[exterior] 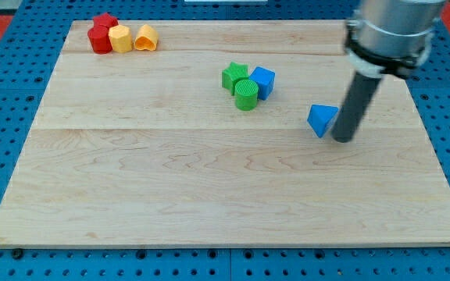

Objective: Push the blue triangle towards the blue cube

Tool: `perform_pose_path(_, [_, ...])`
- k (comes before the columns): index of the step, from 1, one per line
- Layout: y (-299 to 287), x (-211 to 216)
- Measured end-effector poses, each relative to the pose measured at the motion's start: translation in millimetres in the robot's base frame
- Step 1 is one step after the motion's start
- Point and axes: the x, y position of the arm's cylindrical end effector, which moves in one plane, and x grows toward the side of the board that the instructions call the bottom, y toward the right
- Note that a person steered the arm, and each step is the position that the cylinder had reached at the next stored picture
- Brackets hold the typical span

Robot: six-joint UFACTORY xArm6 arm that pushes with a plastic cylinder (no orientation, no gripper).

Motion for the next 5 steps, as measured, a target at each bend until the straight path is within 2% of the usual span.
perform_pose_path(1, [-28.8,-37.7])
perform_pose_path(2, [-32.2,-37.7])
perform_pose_path(3, [-27.1,-30.6])
perform_pose_path(5, [22.1,-57.8])
